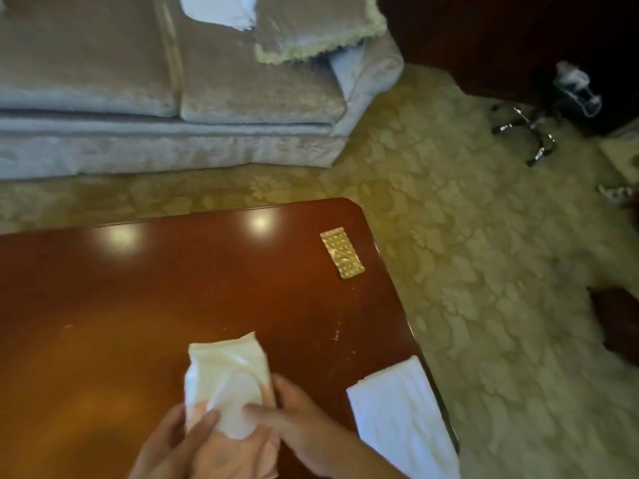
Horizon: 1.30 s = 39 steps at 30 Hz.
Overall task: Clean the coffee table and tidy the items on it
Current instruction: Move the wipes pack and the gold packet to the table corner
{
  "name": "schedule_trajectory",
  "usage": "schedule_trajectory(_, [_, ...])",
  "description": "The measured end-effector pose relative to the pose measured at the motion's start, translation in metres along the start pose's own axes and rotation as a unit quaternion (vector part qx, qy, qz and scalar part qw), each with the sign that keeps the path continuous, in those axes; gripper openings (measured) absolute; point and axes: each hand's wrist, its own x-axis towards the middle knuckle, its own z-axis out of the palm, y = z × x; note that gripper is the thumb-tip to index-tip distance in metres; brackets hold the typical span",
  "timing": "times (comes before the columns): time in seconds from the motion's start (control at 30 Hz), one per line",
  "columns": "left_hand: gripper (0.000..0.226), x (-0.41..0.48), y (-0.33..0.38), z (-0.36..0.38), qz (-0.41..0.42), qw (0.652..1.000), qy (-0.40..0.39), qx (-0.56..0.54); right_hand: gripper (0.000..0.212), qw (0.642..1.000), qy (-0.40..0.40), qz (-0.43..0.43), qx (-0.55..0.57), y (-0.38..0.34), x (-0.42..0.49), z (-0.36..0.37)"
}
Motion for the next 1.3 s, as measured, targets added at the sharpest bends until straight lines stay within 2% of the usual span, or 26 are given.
schedule_trajectory(0.1, [0.048,0.029,0.016,0.061,-0.072,0.991,-0.111,-0.01,0.061,0.996,0.082,-0.02,0.029,-0.019,-0.008,-0.084])
schedule_trajectory(0.2, [0.046,0.063,0.02,0.088,-0.077,0.99,-0.12,-0.018,0.043,0.982,0.184,-0.045,0.01,-0.037,-0.003,-0.162])
schedule_trajectory(0.33, [0.055,0.096,0.025,0.074,-0.078,0.992,-0.084,0.055,0.034,0.973,0.221,-0.059,-0.009,-0.053,0.005,-0.239])
schedule_trajectory(0.47, [0.037,0.113,0.018,0.053,-0.062,0.995,-0.013,0.078,0.031,0.975,0.21,-0.071,-0.014,-0.069,0.022,-0.268])
schedule_trajectory(0.6, [0.031,0.129,0.023,0.049,-0.055,0.996,0.008,0.065,0.034,0.983,0.153,-0.1,0.019,-0.118,0.054,-0.251])
schedule_trajectory(0.67, [0.042,0.135,0.041,0.067,-0.034,0.999,-0.012,0.027,0.035,0.987,0.105,-0.119,0.015,-0.142,0.076,-0.228])
schedule_trajectory(0.77, [0.064,0.144,0.081,0.105,-0.015,0.994,-0.046,-0.1,0.034,0.993,0.039,-0.111,0.004,-0.153,0.104,-0.176])
schedule_trajectory(0.87, [0.052,0.159,0.11,0.118,-0.008,0.985,-0.061,-0.162,0.029,0.994,-0.047,-0.071,-0.076,-0.152,0.12,-0.141])
schedule_trajectory(0.9, [0.051,0.163,0.113,0.116,-0.011,0.985,-0.048,-0.167,0.024,0.988,-0.033,-0.077,-0.128,-0.156,0.124,-0.142])
schedule_trajectory(0.93, [0.053,0.165,0.113,0.111,-0.023,0.984,-0.026,-0.173,0.023,0.978,0.027,-0.095,-0.184,-0.162,0.128,-0.149])
schedule_trajectory(0.97, [0.056,0.167,0.11,0.105,-0.034,0.984,-0.005,-0.175,0.026,0.955,0.133,-0.116,-0.24,-0.169,0.133,-0.162])
schedule_trajectory(1.03, [0.062,0.167,0.105,0.097,-0.044,0.985,0.019,-0.163,0.042,0.858,0.353,-0.13,-0.351,-0.183,0.143,-0.193])
schedule_trajectory(1.07, [0.063,0.168,0.103,0.094,-0.044,0.986,0.023,-0.157,0.054,0.828,0.396,-0.104,-0.384,-0.188,0.147,-0.206])
schedule_trajectory(1.1, [0.063,0.169,0.102,0.093,-0.041,0.987,0.024,-0.153,0.064,0.818,0.4,-0.064,-0.409,-0.19,0.151,-0.215])
schedule_trajectory(1.13, [0.063,0.169,0.103,0.093,-0.038,0.987,0.022,-0.152,0.069,0.815,0.384,-0.024,-0.433,-0.19,0.155,-0.22])
schedule_trajectory(1.2, [0.065,0.172,0.108,0.098,-0.033,0.987,0.011,-0.159,0.065,0.822,0.372,0.022,-0.43,-0.183,0.165,-0.222])
schedule_trajectory(1.3, [0.062,0.186,0.124,0.118,-0.022,0.985,-0.011,-0.171,0.032,0.892,0.357,0.012,-0.278,-0.168,0.175,-0.23])
